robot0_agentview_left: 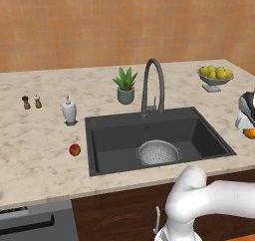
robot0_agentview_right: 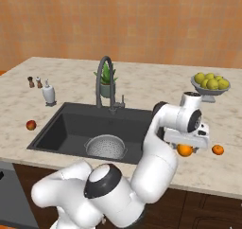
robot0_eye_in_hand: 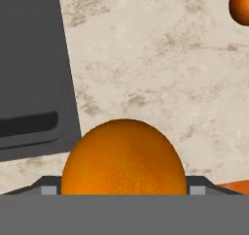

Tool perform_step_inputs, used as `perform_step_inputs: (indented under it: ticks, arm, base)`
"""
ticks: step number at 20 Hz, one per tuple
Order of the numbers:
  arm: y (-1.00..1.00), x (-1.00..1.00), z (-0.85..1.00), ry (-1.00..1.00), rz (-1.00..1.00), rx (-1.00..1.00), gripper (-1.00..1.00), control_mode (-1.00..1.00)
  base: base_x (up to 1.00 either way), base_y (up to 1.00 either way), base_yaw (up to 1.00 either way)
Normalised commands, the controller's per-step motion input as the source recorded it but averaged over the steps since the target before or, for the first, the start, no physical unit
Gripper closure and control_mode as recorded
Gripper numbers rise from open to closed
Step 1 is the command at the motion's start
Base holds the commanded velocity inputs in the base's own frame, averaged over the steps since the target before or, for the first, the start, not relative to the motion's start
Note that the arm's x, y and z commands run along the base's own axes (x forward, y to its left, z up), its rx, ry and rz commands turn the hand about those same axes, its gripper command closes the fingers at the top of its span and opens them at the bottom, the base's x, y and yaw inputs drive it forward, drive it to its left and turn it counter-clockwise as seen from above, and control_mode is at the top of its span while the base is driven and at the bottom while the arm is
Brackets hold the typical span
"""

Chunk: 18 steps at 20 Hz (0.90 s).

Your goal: Put the colander in the sink, put the tangerine, apple, orange in the colander, and turn on the sink faucet and pour water over the colander.

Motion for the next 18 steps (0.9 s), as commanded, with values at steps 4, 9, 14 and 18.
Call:
perform_step_inputs:
  ticks: [4, 9, 14, 18]
  arm:
    - [0.91, -0.09, 0.17, -0.05, 0.28, 0.01, 1.00, -1.00]
    - [0.88, 0.00, 0.29, 0.00, 0.13, 0.08, 1.00, -1.00]
    - [0.83, -0.02, 0.11, -0.07, 0.05, 0.01, 1.00, -1.00]
    - [0.92, -0.23, 0.00, -0.25, 0.02, 0.00, 1.00, -1.00]
  base:
    - [0.00, 0.00, 0.00]
    - [0.00, 0.00, 0.00]
    - [0.00, 0.00, 0.00]
    - [0.00, 0.00, 0.00]
